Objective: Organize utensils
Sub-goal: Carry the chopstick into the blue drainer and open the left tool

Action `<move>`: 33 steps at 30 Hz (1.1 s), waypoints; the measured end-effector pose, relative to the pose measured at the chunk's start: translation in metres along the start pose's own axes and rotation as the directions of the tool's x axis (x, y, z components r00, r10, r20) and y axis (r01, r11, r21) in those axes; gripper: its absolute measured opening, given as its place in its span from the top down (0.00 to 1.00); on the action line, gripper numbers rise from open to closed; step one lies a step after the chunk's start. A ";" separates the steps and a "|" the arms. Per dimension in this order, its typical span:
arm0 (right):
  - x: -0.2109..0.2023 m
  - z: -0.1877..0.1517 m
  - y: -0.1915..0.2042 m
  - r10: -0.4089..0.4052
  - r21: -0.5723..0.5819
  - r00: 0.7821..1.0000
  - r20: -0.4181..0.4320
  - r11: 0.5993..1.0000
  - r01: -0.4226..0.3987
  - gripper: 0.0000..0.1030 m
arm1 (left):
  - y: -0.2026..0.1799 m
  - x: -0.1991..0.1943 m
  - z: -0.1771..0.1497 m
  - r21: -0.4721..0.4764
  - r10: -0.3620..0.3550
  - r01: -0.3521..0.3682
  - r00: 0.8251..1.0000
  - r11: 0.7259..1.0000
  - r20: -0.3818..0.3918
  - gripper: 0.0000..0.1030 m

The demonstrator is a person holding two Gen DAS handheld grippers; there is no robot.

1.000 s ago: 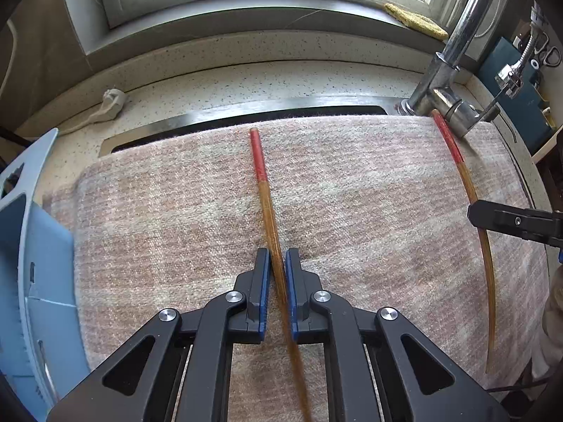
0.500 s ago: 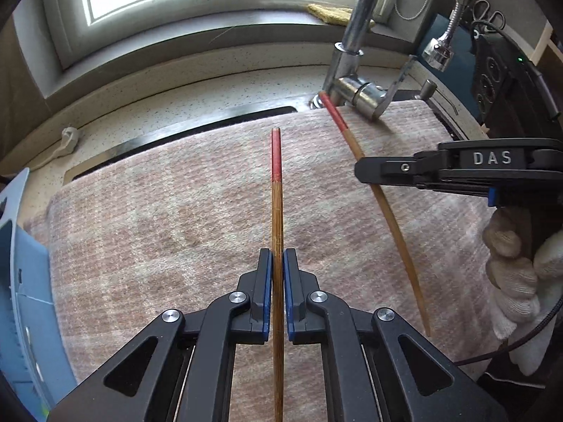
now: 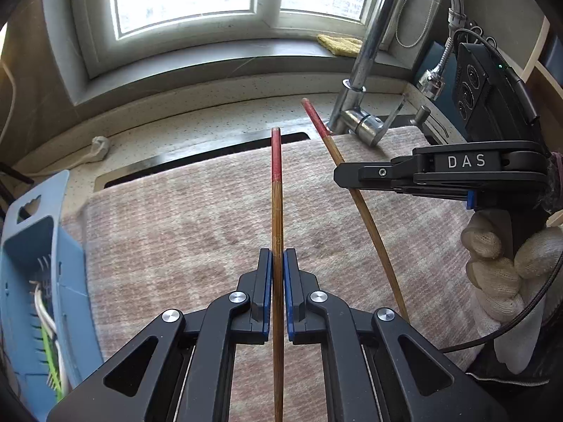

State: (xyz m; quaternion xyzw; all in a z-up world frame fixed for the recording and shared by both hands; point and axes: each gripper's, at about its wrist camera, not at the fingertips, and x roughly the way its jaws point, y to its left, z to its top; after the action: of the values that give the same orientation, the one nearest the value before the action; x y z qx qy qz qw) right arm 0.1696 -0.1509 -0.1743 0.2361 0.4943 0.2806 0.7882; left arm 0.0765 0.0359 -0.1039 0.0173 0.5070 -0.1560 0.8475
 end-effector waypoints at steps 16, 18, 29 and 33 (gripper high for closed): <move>0.074 -0.018 0.134 0.035 -0.128 0.999 -0.029 0.991 -0.038 0.94 | 0.119 -0.066 -0.039 -0.133 0.065 -0.056 0.995 0.990 0.071 0.95; 0.086 -0.022 0.150 0.032 -0.146 0.999 -0.037 0.989 -0.037 0.94 | 0.132 -0.070 -0.045 -0.149 0.074 -0.062 0.994 0.987 0.075 0.95; 0.140 -0.043 0.204 0.011 -0.202 0.994 -0.111 0.979 -0.033 0.94 | 0.190 -0.079 -0.076 -0.238 0.112 -0.090 0.990 0.967 0.082 0.95; 0.156 -0.047 0.212 0.012 -0.194 0.990 -0.138 0.980 -0.039 0.94 | 0.204 -0.081 -0.085 -0.259 0.114 -0.091 0.990 0.962 0.077 0.95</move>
State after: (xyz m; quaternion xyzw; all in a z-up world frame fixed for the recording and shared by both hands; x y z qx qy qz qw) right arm 0.1380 0.1140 -0.1557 0.1440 0.5136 0.3538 0.7683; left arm 0.0265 0.2660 -0.1017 -0.0728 0.4818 -0.0460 0.8720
